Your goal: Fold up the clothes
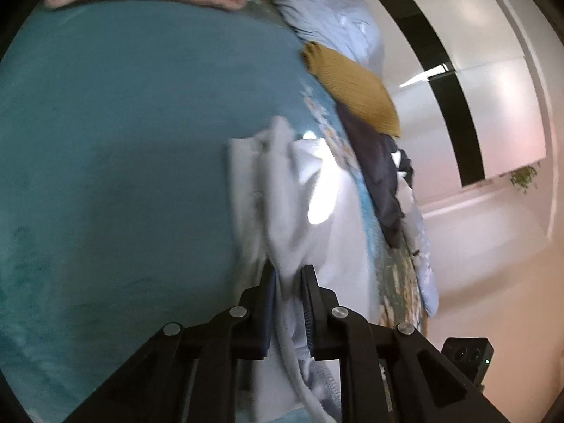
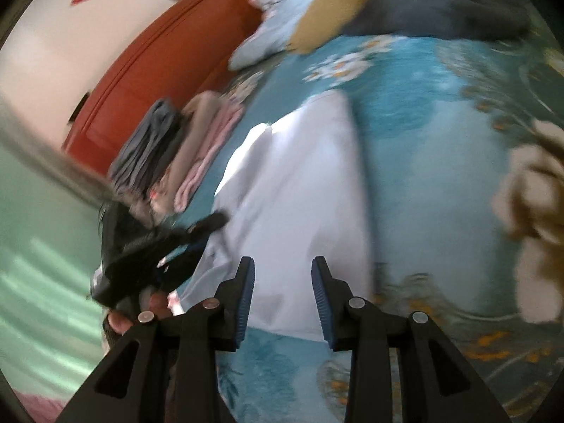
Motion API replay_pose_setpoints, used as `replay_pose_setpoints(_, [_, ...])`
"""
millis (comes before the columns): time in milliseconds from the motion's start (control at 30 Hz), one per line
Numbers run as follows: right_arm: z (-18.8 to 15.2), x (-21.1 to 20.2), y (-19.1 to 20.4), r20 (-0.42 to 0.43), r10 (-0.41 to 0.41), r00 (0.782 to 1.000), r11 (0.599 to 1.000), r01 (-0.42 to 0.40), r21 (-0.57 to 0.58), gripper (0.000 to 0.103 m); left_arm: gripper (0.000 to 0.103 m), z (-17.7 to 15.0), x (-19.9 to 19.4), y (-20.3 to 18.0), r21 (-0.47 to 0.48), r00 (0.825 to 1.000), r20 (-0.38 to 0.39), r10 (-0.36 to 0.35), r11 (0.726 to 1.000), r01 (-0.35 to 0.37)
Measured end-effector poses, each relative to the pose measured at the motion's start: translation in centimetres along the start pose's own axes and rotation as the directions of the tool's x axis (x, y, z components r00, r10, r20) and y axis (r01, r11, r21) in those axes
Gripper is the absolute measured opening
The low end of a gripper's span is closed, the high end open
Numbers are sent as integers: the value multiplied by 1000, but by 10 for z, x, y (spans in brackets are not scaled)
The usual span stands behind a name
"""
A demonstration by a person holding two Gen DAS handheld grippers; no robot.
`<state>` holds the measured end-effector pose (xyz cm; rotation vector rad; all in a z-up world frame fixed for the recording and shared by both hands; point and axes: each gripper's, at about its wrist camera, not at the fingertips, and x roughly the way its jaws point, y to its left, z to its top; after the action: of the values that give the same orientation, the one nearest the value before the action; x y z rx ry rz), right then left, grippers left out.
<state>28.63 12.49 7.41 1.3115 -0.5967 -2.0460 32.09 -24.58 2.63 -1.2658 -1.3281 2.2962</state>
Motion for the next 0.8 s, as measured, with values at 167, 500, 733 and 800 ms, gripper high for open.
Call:
replay_pose_setpoints(167, [4, -4, -37, 20, -61, 998, 988, 57, 145, 51, 13, 3, -5, 25, -88, 1000, 19, 13, 996, -12])
replay_pose_setpoints(500, [6, 6, -44, 11, -21, 1000, 981, 19, 192, 52, 74, 5, -4, 11, -38, 998, -39, -55, 998, 54])
replay_pose_setpoints(733, [2, 3, -47, 17, -7, 1000, 980, 3, 198, 52, 79, 41, 25, -8, -13, 997, -76, -11, 1000, 10])
replay_pose_setpoints(800, [2, 2, -47, 16, -1, 1000, 980, -2, 200, 52, 79, 51, 38, -11, -2, 995, -95, -9, 1000, 9])
